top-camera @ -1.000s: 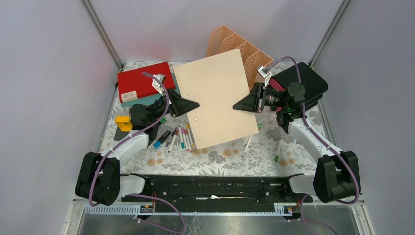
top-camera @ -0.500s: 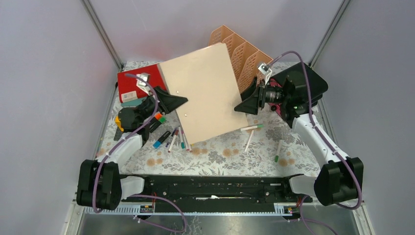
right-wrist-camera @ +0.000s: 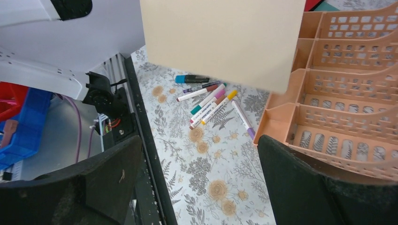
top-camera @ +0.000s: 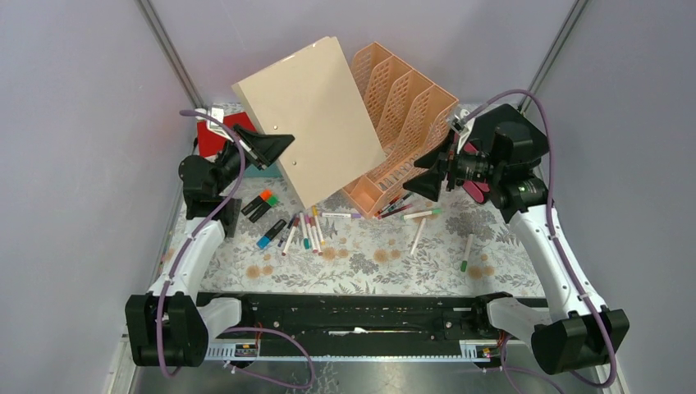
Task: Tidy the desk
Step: Place the folder in the storage box.
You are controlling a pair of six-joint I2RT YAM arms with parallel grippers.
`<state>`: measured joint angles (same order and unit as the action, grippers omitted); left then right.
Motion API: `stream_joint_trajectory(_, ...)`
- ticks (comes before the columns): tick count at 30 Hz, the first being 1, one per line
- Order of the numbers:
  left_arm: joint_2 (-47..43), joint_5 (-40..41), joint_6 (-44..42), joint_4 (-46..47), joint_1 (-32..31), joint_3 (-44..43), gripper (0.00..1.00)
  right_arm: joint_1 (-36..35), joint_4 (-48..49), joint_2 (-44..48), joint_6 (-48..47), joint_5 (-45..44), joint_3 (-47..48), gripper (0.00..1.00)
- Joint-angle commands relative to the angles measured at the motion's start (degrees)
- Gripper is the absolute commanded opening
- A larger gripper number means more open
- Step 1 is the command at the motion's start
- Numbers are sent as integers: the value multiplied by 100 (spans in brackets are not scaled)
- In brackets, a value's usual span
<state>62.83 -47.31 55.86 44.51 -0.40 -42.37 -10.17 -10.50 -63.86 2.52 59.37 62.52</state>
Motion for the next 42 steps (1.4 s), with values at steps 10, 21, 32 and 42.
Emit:
stream_joint_trajectory(10,1106,1095,-1820,-216,23,-1927,0,547,-163,378,-818,65,-398,100)
stream_joint_trajectory(21,2375,1359,-2709,-417,15,-3208,0,586,-169,319,-897,108,-443,100)
stream_joint_trajectory(32,3727,1151,-3303,-380,-363,-4278,0,688,-163,340,-929,127,-460,100)
stream_joint_trajectory(42,4486,1341,-4131,19,-758,-4601,0,701,-164,304,-964,154,-473,100)
